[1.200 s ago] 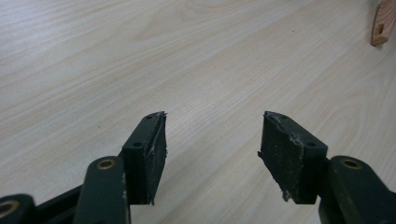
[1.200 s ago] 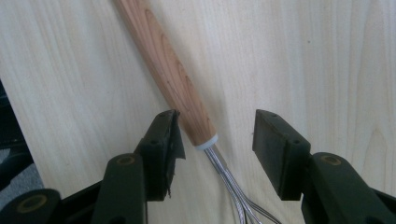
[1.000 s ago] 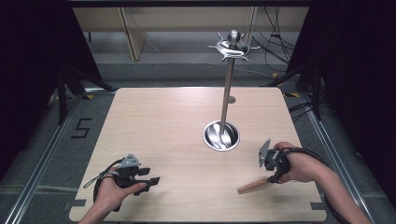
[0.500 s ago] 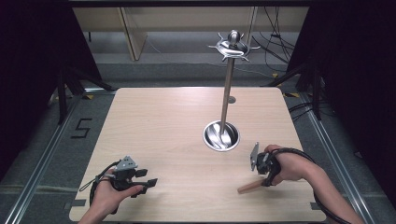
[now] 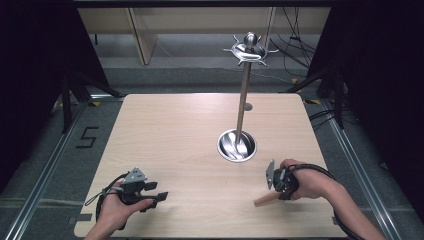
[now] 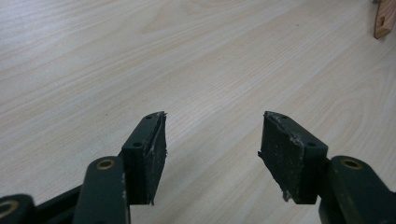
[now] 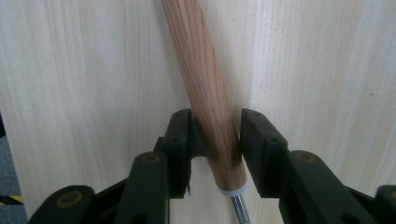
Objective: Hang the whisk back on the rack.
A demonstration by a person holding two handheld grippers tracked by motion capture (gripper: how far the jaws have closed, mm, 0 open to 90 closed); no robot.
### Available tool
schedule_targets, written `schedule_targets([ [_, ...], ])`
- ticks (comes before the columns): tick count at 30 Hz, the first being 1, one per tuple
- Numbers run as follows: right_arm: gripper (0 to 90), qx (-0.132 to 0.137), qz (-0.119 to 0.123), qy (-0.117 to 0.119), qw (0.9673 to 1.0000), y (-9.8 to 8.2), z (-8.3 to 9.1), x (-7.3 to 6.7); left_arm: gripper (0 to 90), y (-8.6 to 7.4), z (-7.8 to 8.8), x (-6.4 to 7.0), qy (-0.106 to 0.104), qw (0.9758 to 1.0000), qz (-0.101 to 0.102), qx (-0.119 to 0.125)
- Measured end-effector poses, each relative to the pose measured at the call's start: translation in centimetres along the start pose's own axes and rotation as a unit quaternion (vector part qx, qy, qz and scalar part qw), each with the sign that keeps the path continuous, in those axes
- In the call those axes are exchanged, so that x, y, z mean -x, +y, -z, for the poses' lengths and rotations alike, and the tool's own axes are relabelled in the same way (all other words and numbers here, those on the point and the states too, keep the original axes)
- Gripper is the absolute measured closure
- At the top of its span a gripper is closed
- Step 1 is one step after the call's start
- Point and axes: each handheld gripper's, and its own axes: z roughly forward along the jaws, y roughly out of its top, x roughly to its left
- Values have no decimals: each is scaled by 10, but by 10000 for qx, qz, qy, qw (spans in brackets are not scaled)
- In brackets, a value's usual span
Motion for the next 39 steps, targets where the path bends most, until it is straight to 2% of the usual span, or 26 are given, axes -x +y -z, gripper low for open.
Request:
schedule_targets([
  [4, 691, -63, 105, -74, 9999, 1, 0, -2, 397, 0, 0, 0, 4, 10000, 17, 38],
  [5, 702, 7, 168, -122, 9998, 1, 0, -3, 397, 0, 0, 0, 2, 10000, 18, 34],
  [6, 734, 210, 536, -184, 9982, 1, -1, 1, 397, 0, 0, 0, -1, 10000, 14, 28],
  [8, 734, 233, 493, -207, 9983, 1, -1, 1, 397, 0, 0, 0, -2, 10000, 24, 42],
  [14, 736, 301, 565, -337, 9974, 0, 1, -1, 397, 0, 0, 0, 6, 10000, 33, 29],
  [15, 736, 397, 725, -330, 9960, 0, 3, 2, 397, 0, 0, 0, 7, 10000, 32, 30],
  [16, 736, 397, 725, -330, 9960, 0, 3, 2, 397, 0, 0, 0, 9, 10000, 22, 31],
  [18, 736, 465, 551, -333, 9968, -2, 7, 1, 397, 0, 0, 0, 7, 10000, 33, 32],
  [19, 736, 515, 568, -426, 9961, -2, 9, 1, 397, 0, 0, 0, 7, 10000, 32, 27],
  [20, 736, 553, 505, -342, 9966, -2, 12, 1, 397, 0, -1, 0, 6, 10000, 34, 30],
  [21, 736, 668, 340, -462, 9961, -4, 17, 0, 397, 0, 0, 0, 10, 10000, 20, 33],
  [23, 737, 766, 270, -468, 9956, -5, 19, 1, 397, 0, 0, 0, 10, 10000, 14, 30],
  [24, 736, 816, 109, -550, 9951, -6, 21, 0, 397, 0, 0, 0, 9, 10000, 13, 30],
  [25, 736, 878, -68, -514, 9948, -7, 25, 0, 397, 0, 0, 0, 7, 10000, 12, 28],
  [26, 737, 1082, 314, -595, 9919, -7, 25, 6, 397, 0, 0, 0, 7, 10000, 13, 28],
  [28, 737, 1175, 18, -665, 9908, -8, 30, 5, 397, 0, 1, -1, 10, 10000, -34, -6],
  [29, 736, 1153, -257, -621, 9911, -10, 33, 2, 397, 0, 0, -1, 11, 10000, -36, -4],
  [30, 736, 1225, -103, -753, 9895, -10, 36, 5, 397, 0, 0, -1, 12, 10000, -33, -7],
  [31, 737, 1389, -42, -765, 9873, -11, 37, 6, 397, 0, 0, -1, 4, 10000, -34, 2],
  [33, 737, 1620, -214, -810, 9832, -13, 43, 6, 397, 0, 0, -1, 12, 10000, -30, -10],
  [34, 737, 1620, -214, -810, 9832, -13, 43, 6, 397, 0, 0, -1, 14, 10000, -31, -12],
  [35, 737, 1687, -418, -842, 9812, -13, 45, 5, 397, 0, 0, -1, 10, 10000, 4, 18],
  [36, 737, 1831, -508, -843, 9781, -15, 50, 6, 397, 0, 0, -1, 7, 10000, -13, 10],
  [37, 737, 1831, -508, -843, 9781, -15, 50, 6, 397, 0, 0, -1, 5, 10000, -9, 13],
  [38, 737, 1976, -268, -868, 9761, -15, 51, 9, 397, 0, 0, -1, 8, 10000, -8, 13],
  [39, 737, 2096, -305, -927, 9729, -16, 53, 10, 397, 0, 0, -1, 7, 10000, -9, 10],
])
